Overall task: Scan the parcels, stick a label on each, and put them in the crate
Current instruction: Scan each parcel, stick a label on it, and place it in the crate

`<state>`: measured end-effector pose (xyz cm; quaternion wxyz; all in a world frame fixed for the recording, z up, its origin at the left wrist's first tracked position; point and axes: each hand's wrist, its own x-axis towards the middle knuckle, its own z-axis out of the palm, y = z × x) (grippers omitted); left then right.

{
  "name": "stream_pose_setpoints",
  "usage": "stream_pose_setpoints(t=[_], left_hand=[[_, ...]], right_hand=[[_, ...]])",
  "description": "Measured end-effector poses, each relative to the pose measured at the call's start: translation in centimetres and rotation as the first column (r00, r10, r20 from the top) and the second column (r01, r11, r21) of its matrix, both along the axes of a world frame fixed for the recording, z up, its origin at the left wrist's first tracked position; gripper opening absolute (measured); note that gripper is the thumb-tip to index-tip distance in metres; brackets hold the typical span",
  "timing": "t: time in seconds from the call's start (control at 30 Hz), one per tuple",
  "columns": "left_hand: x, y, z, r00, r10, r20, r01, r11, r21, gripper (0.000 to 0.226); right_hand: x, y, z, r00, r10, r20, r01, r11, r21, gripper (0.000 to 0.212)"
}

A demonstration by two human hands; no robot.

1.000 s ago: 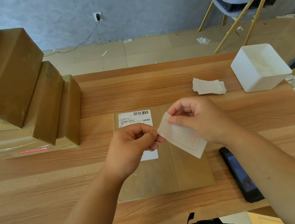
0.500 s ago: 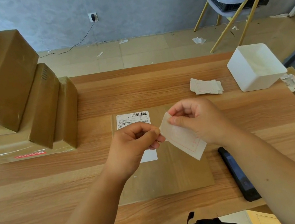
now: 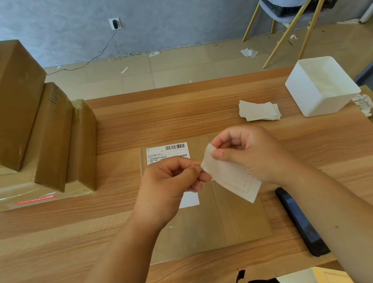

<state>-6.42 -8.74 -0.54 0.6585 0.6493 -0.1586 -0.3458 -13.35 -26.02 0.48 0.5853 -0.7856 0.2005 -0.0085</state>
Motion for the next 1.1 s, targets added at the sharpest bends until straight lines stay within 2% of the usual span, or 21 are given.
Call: stream_pose_setpoints(t=[0.13,0.2,0.27,0.3,0.37,0.5,0.63,0.8,0.9,1.0,1.1], left_hand=[[0.1,-0.1,-0.1,1.0,0.007,0.013,-0.007,1.0,0.006,0.024],[0.1,-0.3,-0.2,1.0,0.027,0.006,-0.027,1.0,0.0,0.023],[0.1,-0.4,-0.2,0.998,0.057,-0.002,-0.057,0.998,-0.005,0.019],[0.2,-0.4,-0.2,0.997,0.071,0.003,-0.071,0.997,-0.003,0.018],[0.3,-0.5,-0.3,0.995,0.092,0.023,-0.092,0.996,0.005,0.015],[0.3,-0.5,-0.3,0.993,0.113,0.044,-0.114,0.993,0.016,0.013],[0.3,-0.6,-0.1,0.992,0.092,0.084,-0.094,0.995,0.017,0.013],[-0.1,-0.6,0.2,0.985,0.033,0.171,-0.04,0.998,0.04,0.011],[-0.1,-0.6,0.2,0.975,0.001,0.221,-0.015,0.998,0.06,0.011],[-0.2,-0.8,0.1,0.977,-0.012,0.215,0.001,0.999,0.052,0.014],[-0.4,-1.4,-0.2,0.985,0.029,0.172,-0.038,0.998,0.047,0.021]], right_hand=[[0.1,0.3,-0.5,0.999,-0.049,-0.008,0.048,0.994,-0.094,0.012],[0.1,0.6,-0.8,0.995,-0.102,0.008,0.101,0.971,-0.219,0.016],[-0.1,0.9,-0.9,0.985,-0.153,0.083,0.173,0.925,-0.339,0.014],[-0.3,1.0,-0.8,0.979,-0.155,0.133,0.193,0.918,-0.347,0.01],[-0.6,1.2,-0.5,0.98,-0.095,0.176,0.144,0.946,-0.291,0.009],[-0.9,1.8,0.0,0.989,0.071,0.13,-0.051,0.987,-0.149,0.012],[-0.9,1.9,0.2,0.986,0.044,0.161,-0.035,0.998,-0.057,0.013],[-1.1,2.0,0.0,0.989,-0.002,0.147,0.009,0.999,-0.045,0.005],[-1.4,1.9,-0.1,0.989,0.002,0.147,0.004,0.999,-0.043,0.007],[-1.9,1.6,-0.2,0.993,-0.025,0.117,0.025,1.0,0.002,0.01],[-2.2,1.1,-0.6,0.988,-0.139,0.067,0.135,0.988,0.068,0.013]])
